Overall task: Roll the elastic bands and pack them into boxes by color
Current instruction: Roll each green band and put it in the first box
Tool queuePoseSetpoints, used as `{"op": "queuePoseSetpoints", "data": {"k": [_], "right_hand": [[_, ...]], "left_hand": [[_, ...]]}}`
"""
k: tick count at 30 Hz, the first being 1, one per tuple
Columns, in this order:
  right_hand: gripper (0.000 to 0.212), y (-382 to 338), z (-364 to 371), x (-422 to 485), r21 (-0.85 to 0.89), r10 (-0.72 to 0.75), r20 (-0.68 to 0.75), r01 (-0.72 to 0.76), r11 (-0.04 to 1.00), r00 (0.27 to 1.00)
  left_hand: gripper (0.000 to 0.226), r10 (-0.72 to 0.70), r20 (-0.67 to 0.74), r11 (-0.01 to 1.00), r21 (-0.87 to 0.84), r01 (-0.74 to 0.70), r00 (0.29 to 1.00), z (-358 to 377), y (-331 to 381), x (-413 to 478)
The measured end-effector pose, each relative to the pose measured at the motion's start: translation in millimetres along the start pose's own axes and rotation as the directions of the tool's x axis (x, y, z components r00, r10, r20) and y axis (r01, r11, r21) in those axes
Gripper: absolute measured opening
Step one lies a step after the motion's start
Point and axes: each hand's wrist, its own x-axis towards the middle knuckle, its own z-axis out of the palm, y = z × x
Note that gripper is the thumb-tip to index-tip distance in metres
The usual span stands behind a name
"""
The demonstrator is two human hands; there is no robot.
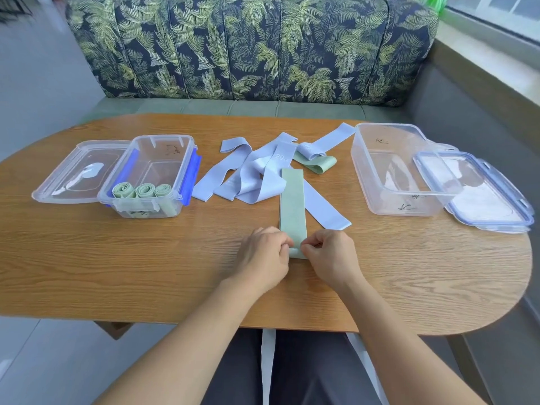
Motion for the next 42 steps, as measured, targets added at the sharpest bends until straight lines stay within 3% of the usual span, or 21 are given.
{"op": "queuePoseSetpoints", "data": {"k": [9, 16, 20, 32, 42], "right_hand": [[0.015, 12, 4, -8, -0.159, -0.179, 0.001, 0.177, 0.971, 0.984], [0.015, 8, 3, 2, -0.117, -0.093, 0.025, 0.095, 0.989, 0.995], [0.005, 3, -1, 10, -0.084, -0.004, 0.054, 0.009, 0.996, 0.999], [0.028, -4, 7, 10, -0.196, 0.049, 0.004, -0.048, 0.979, 0.999], [0.03, 17, -6, -26, -0.232, 0.024, 0.035, -0.015, 0.973, 0.999]], "left_hand": [[0.02, -0.046, 0.029, 0.998, -0.045, 0.047, 0.999, -7, 1, 5], [0.015, -0.042, 0.014, 0.999, 0.029, 0.042, 0.999, -7, 1, 6], [0.013, -0.015, 0.019, 0.998, 0.065, 0.014, 1.0, -6, -2, 5], [0.016, -0.237, -0.127, 0.961, -0.179, 0.213, 0.963, 6, 5, 10], [0.01, -0.232, -0.103, 0.948, -0.248, 0.201, 0.967, 11, 21, -36]]}}
